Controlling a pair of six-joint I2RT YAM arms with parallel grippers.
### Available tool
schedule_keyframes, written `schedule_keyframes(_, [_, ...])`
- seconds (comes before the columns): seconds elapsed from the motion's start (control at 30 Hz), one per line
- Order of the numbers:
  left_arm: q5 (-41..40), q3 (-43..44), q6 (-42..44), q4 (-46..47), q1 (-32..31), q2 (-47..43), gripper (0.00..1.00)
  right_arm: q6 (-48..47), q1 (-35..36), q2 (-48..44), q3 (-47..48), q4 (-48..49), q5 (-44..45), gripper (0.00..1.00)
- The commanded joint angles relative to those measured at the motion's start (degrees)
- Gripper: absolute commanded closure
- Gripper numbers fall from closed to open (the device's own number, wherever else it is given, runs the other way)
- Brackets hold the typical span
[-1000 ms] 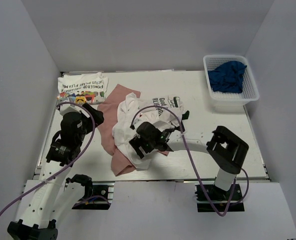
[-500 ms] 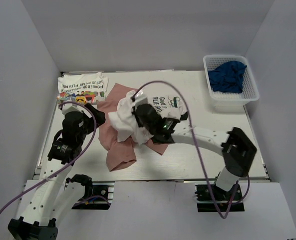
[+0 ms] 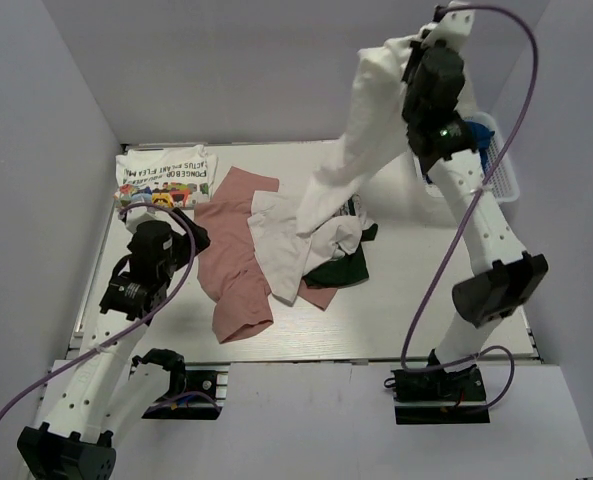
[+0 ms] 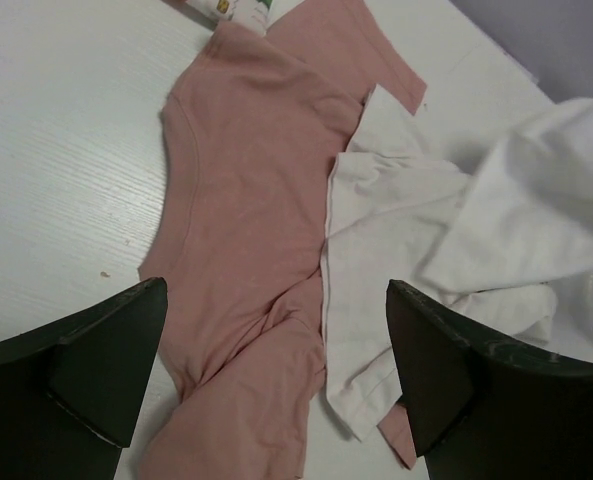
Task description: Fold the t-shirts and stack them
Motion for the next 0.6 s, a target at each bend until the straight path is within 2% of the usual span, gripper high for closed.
schedule_keyframes(0.0, [-3.01, 1.81, -0.3, -1.9, 0.2, 1.01, 0.0, -0.95, -7.8, 6.7, 14.29, -6.0, -3.12, 1.0])
schedule_keyframes(0.03, [-3.02, 2.33, -0.3, -2.59, 0.2, 1.79, 0.0, -0.42, -9.14, 9.6, 17.19, -6.62, -4.27, 1.0])
schedule_keyframes(0.07, [-3.02, 2.33, -0.3, -2.6, 0.2, 2.41, 0.0, -0.24, -13.07, 12.16, 26.09, -8.54, -5.33, 1.0])
schedule_keyframes(0.13, [-3.63, 2.33, -0.3, -2.6, 0.2, 2.94, 0.0, -0.15, -15.12, 13.58, 29.51, -7.25, -7.53, 1.0])
schedule_keyframes(0.23, [-4.25, 2.33, -0.3, -3.12, 0.2, 3.47, 0.0, -0.42, -19.07, 10.96, 23.22, 6.6, -10.87, 1.0])
schedule_keyframes(0.37, [-4.25, 2.33, -0.3, -3.13, 0.2, 4.7, 0.0, -1.91, -23.12, 11.65, 26.17, 13.4, -10.54, 1.0])
schedule_keyframes(0.4, [-4.25, 2.33, -0.3, -3.13, 0.2, 5.31, 0.0, -2.78, -23.91, 11.74, 26.62, 17.77, -10.35, 1.0])
schedule_keyframes(0.57, [-4.25, 2.33, -0.3, -3.13, 0.2, 5.84, 0.0, -5.6, -27.69, 13.41, 26.01, 25.19, -10.88, 1.0])
